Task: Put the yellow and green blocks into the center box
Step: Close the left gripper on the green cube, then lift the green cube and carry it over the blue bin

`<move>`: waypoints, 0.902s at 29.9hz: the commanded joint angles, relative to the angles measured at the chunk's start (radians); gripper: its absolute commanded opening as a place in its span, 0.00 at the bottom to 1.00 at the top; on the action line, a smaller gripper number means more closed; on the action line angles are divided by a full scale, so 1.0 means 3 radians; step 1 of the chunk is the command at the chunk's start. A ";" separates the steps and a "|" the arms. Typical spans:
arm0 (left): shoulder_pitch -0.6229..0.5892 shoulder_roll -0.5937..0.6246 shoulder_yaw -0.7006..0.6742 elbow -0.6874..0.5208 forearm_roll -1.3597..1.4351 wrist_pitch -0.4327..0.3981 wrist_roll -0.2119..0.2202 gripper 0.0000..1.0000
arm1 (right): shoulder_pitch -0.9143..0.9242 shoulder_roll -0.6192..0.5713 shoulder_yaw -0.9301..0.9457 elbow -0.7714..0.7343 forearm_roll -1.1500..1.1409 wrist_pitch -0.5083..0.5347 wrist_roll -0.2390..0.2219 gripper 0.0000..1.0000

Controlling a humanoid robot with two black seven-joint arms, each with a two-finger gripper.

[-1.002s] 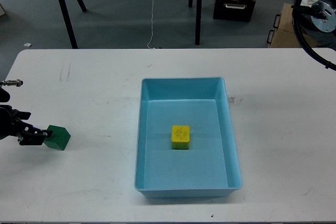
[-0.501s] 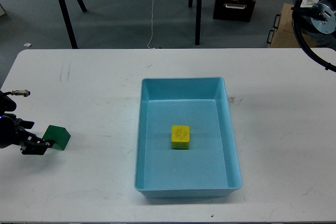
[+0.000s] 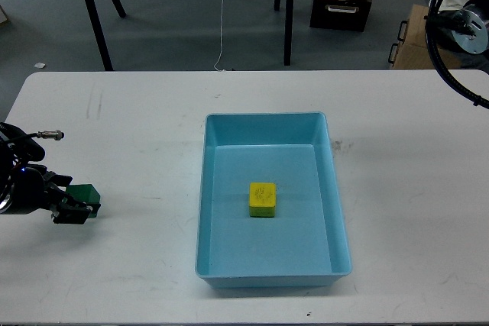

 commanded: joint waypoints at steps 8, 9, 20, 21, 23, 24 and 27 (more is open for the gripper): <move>0.0012 -0.0011 0.0000 0.0000 0.0000 0.0000 0.0000 0.63 | 0.0000 0.0005 0.0001 0.0000 0.0000 0.0000 0.0000 0.99; 0.0018 -0.0016 0.0000 0.0000 0.0000 0.0000 0.0000 0.60 | -0.0005 0.0000 0.0001 0.0000 0.0000 0.0000 0.0000 0.99; -0.0324 0.0035 -0.0010 -0.0010 0.0000 0.0000 0.0000 0.40 | 0.0000 0.0010 0.0011 0.0000 0.0000 0.0000 0.0000 0.99; -0.0391 0.0056 -0.0005 -0.0010 0.0000 0.0000 0.0000 0.40 | 0.0000 0.0010 0.0011 0.0000 0.0000 0.0000 0.0000 0.99; -0.0473 0.0112 -0.0010 -0.0035 -0.0011 0.0000 0.0000 0.40 | 0.0005 0.0010 0.0016 0.0000 0.0000 0.0000 0.0000 0.99; -0.0509 0.0148 -0.0015 -0.0066 -0.0067 0.0000 0.0000 0.40 | 0.0010 0.0010 0.0031 0.0000 0.0000 0.0000 0.0000 0.99; -0.0733 0.0158 -0.0010 -0.0239 -0.0195 0.0000 0.0000 0.40 | 0.0020 -0.0020 0.0113 -0.0005 -0.0005 0.0000 0.0000 0.99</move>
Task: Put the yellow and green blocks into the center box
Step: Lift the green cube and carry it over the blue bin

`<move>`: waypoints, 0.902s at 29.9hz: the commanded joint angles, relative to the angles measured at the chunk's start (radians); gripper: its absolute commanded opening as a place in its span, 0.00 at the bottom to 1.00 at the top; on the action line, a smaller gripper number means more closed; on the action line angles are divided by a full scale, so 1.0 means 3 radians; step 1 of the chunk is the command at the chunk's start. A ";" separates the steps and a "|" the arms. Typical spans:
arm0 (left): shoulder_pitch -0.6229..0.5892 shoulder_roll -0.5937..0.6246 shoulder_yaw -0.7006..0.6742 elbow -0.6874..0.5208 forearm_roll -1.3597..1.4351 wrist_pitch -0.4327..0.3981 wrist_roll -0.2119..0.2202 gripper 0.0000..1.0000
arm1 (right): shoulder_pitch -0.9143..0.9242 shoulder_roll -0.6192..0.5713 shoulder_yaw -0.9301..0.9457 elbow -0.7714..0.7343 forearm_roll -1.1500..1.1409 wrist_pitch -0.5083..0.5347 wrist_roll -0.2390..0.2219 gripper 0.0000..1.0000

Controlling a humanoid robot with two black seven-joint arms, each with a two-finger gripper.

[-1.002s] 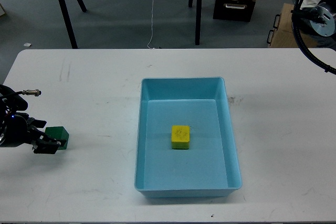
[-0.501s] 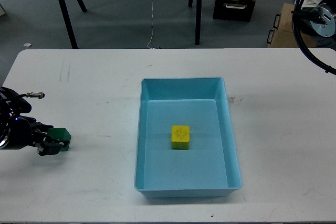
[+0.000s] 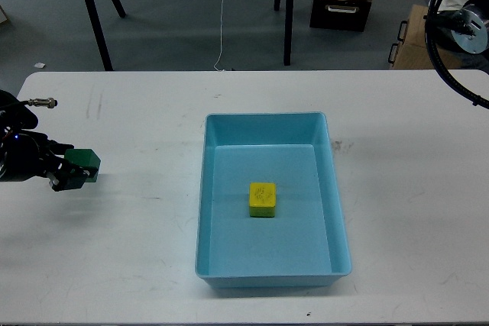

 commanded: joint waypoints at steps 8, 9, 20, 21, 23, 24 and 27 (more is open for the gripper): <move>-0.0887 -0.0275 -0.0002 -0.0578 -0.0172 0.0000 0.0000 0.40 | 0.0003 -0.0218 0.0156 -0.0025 0.0000 -0.0005 0.0000 0.99; -0.0949 -0.0382 -0.0002 -0.0599 -0.0172 0.0000 0.0000 0.40 | -0.0003 -0.0223 0.0156 -0.0025 -0.0005 -0.0005 0.0000 0.99; -0.1220 -0.1324 0.0299 -0.0589 -0.0131 0.0000 0.0000 0.40 | -0.0008 -0.0238 0.0171 -0.0036 -0.0005 -0.0046 0.0000 0.99; -0.1251 -0.1395 0.0355 -0.0584 -0.0131 0.0000 0.0000 0.40 | -0.0008 -0.0238 0.0192 -0.0041 0.0000 -0.0046 0.0000 0.99; -0.1287 -0.1528 0.0417 -0.0563 -0.0126 0.0000 0.0000 0.40 | -0.0013 -0.0244 0.0217 -0.0056 -0.0005 -0.0046 0.0000 0.99; -0.1292 -0.1589 0.0448 -0.0558 -0.0121 0.0000 0.0000 0.40 | -0.0018 -0.0244 0.0223 -0.0056 -0.0005 -0.0046 0.0000 0.99; -0.1292 -0.1753 0.0514 -0.0522 -0.0115 0.0000 0.0000 0.40 | -0.0069 -0.0244 0.0233 -0.0061 -0.0005 -0.0046 0.0000 0.99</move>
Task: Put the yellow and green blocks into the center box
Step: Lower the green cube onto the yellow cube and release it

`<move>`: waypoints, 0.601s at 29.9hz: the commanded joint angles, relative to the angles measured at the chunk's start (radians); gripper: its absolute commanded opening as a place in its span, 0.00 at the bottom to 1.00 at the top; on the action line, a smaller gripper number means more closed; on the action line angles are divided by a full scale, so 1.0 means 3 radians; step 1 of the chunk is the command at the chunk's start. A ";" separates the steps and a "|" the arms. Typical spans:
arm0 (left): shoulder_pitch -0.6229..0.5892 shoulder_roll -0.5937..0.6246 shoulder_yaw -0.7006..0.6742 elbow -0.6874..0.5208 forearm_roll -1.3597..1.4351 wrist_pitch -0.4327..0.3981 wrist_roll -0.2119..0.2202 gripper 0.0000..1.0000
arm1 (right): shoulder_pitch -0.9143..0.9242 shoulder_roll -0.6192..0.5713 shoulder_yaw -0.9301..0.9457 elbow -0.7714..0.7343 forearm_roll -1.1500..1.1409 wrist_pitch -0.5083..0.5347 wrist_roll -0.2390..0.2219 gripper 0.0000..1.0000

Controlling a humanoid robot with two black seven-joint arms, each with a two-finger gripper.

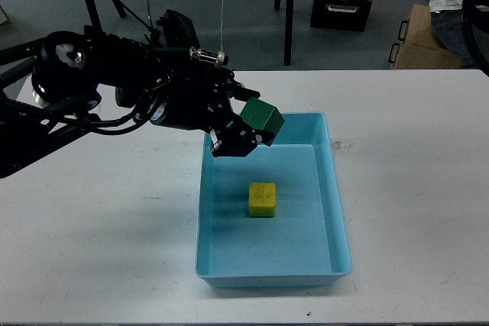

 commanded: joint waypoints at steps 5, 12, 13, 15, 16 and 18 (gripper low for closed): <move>0.0036 -0.0402 0.0375 0.0239 0.0031 0.0000 0.0000 0.41 | -0.0068 0.0000 0.0011 -0.0004 0.0004 -0.0004 0.0000 0.99; 0.0097 -0.0601 0.0611 0.0603 0.0159 0.0000 0.0000 0.41 | -0.0073 0.0000 0.0011 -0.0004 0.0004 -0.0030 0.0000 0.99; 0.0107 -0.0601 0.0611 0.0633 0.0179 0.0000 0.0000 0.41 | -0.0073 0.0000 0.0011 -0.0004 0.0004 -0.0030 0.0000 0.99; 0.0113 -0.0607 0.0616 0.0680 0.0185 0.0000 0.0000 0.42 | -0.0073 0.0000 0.0011 -0.0004 0.0004 -0.0030 0.0000 0.99; 0.0113 -0.0607 0.0616 0.0695 0.0185 0.0000 0.0000 0.42 | -0.0073 0.0000 0.0011 -0.0004 0.0004 -0.0030 0.0000 0.99; 0.0118 -0.0607 0.0622 0.0705 0.0185 0.0000 0.0000 0.43 | -0.0073 0.0000 0.0011 0.0001 0.0004 -0.0030 0.0000 0.99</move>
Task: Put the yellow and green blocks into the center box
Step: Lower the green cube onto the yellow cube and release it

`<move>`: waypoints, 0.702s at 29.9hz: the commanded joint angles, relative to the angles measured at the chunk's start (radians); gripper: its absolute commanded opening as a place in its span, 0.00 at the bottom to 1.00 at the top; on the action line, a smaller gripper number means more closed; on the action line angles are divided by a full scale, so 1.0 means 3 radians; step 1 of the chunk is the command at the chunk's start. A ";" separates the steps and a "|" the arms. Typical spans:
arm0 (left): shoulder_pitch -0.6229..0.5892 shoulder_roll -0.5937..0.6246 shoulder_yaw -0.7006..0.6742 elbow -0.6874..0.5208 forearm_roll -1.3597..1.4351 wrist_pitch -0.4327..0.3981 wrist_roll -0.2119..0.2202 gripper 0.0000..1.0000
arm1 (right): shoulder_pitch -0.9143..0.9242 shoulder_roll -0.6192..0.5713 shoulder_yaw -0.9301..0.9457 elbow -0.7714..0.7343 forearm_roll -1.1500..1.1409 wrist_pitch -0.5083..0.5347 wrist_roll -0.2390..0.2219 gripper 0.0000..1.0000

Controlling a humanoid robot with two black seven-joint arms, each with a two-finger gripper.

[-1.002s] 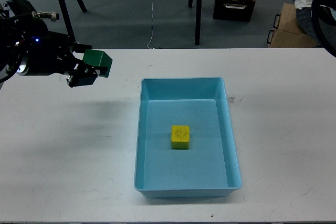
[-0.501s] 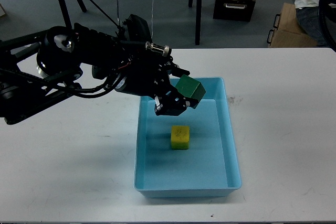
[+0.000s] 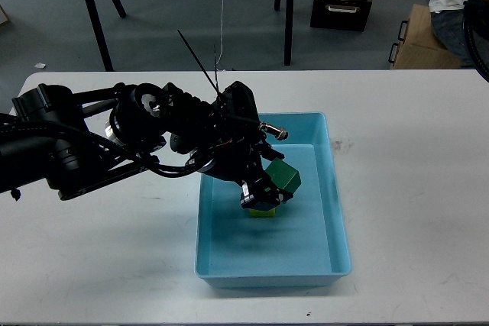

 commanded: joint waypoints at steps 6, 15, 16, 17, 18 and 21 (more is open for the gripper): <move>0.0039 -0.0002 0.0001 0.0027 -0.0007 0.0000 -0.0001 0.50 | 0.0000 0.0000 -0.0001 0.0005 0.0000 0.0000 0.0000 0.99; 0.0152 0.0013 0.0001 0.0027 -0.0032 0.0000 -0.0001 0.72 | 0.0000 0.0000 -0.0001 0.0000 0.0000 0.0000 0.0000 0.99; 0.0152 0.0013 -0.0004 0.0027 -0.0037 0.0000 -0.0001 0.75 | 0.0000 0.0005 -0.0001 0.0005 0.0000 0.0000 0.0000 0.99; 0.0152 0.0013 -0.0004 0.0032 -0.0042 0.0000 -0.0001 0.78 | 0.0000 0.0005 -0.0001 0.0005 -0.0005 0.0000 0.0000 0.99; 0.0152 0.0018 -0.0009 0.0027 -0.0042 0.0000 -0.0001 0.81 | 0.0000 0.0005 -0.0001 0.0005 0.0000 0.0000 0.0000 0.99; 0.0152 0.0018 -0.0040 0.0027 -0.0068 0.0000 -0.0001 0.96 | 0.0000 0.0005 -0.0001 0.0005 -0.0005 0.0000 0.0000 0.99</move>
